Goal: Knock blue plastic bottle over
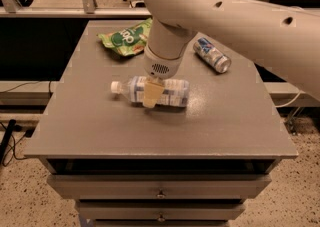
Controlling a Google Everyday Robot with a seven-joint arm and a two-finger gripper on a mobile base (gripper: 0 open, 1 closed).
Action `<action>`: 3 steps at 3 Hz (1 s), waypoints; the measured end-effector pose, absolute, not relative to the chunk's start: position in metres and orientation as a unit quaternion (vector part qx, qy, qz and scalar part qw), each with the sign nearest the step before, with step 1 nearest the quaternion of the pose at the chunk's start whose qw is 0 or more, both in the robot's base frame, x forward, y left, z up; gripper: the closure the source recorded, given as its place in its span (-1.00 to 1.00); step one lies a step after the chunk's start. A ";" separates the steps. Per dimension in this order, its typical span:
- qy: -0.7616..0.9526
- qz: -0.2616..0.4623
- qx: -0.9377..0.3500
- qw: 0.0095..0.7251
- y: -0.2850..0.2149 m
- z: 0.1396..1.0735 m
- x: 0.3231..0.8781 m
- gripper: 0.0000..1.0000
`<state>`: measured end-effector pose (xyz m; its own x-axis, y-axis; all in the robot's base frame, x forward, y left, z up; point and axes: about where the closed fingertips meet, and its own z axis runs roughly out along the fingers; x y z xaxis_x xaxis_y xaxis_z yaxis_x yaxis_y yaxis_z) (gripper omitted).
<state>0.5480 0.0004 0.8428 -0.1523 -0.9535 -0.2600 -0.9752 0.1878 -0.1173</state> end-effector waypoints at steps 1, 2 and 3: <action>0.757 0.080 -0.625 0.170 0.003 0.856 0.541 -1.00; 0.751 0.141 -0.604 0.228 -0.013 0.881 0.536 -1.00; 0.725 0.208 -0.574 0.319 -0.069 0.911 0.533 -1.00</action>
Offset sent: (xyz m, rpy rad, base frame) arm -0.0266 -0.0371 0.0827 0.5642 0.0120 -0.0325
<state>0.5330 -0.0689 0.9113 -0.1380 -0.6992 -0.7014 -0.9649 0.2548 -0.0641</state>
